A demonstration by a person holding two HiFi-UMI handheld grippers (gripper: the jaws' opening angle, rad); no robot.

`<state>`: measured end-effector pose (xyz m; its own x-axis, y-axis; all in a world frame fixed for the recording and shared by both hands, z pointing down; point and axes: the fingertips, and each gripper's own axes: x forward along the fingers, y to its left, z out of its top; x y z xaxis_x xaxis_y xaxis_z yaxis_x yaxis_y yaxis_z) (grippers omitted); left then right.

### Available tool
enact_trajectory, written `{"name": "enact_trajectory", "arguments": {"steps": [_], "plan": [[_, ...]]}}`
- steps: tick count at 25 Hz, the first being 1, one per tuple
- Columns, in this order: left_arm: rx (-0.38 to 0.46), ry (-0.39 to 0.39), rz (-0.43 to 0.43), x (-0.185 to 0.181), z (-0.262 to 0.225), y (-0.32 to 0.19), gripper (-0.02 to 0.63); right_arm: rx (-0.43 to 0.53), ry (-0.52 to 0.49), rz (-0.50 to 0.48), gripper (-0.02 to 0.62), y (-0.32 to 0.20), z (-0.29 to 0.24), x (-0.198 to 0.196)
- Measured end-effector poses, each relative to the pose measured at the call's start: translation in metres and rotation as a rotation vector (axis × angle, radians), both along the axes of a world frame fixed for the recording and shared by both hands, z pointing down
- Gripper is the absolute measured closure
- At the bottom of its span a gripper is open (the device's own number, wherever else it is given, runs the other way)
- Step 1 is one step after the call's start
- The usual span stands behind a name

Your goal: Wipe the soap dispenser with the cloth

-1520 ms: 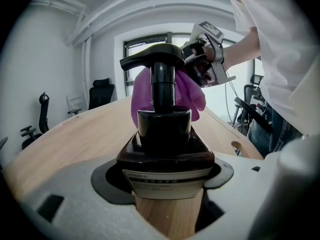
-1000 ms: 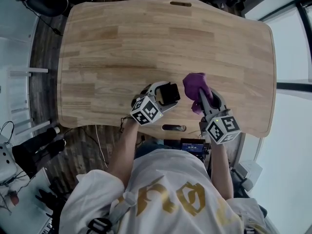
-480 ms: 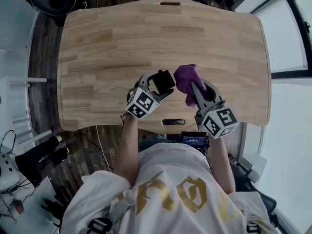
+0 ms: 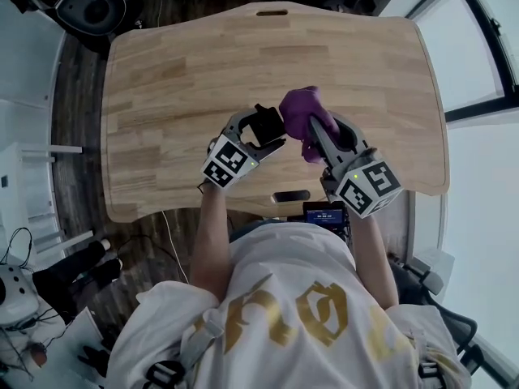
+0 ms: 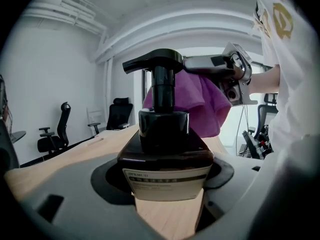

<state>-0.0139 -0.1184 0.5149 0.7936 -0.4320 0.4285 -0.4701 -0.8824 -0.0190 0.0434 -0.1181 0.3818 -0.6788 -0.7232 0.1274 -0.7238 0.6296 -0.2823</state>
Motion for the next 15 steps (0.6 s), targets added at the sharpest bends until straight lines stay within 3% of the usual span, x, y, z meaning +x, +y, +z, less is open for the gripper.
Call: {"name": "enact_trajectory", "arguments": {"steps": [9,15], "plan": [[0.026,0.042,0.009,-0.002,-0.026,-0.001,0.250,0.135,-0.075,-0.163,0.545,0.023,-0.058,-0.027],[0.027,0.045,0.052,0.009,-0.034,0.003,0.250,0.173,-0.049,-0.279,0.545,0.036,-0.066,-0.047]]}}
